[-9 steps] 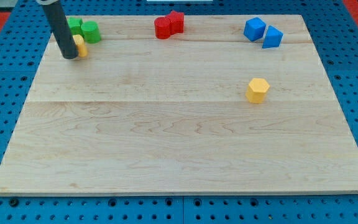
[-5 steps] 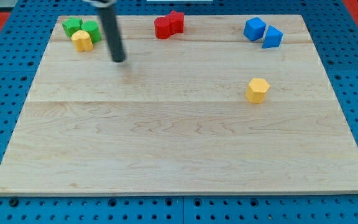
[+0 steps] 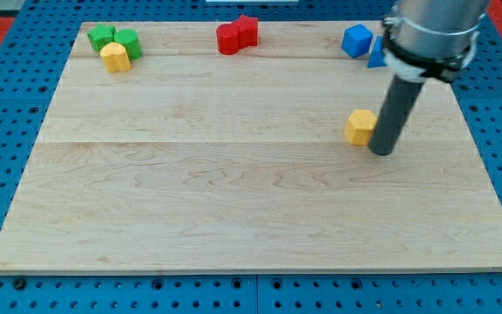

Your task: Place the yellow hexagon right to the yellow heart

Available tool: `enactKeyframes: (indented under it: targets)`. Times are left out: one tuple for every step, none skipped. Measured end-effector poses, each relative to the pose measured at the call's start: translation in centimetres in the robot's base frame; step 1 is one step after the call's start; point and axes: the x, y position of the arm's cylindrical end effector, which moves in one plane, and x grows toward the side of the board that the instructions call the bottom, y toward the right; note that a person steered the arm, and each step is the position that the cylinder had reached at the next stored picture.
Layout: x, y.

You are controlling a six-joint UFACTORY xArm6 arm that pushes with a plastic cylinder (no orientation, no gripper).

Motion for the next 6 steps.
enactKeyframes:
  targets:
    - [-2.2, 0.3]
    - [-2.2, 5.0]
    - [-3.9, 4.8]
    - [-4.8, -0.3]
    - [-7.6, -4.1]
    - [-10.4, -7.1]
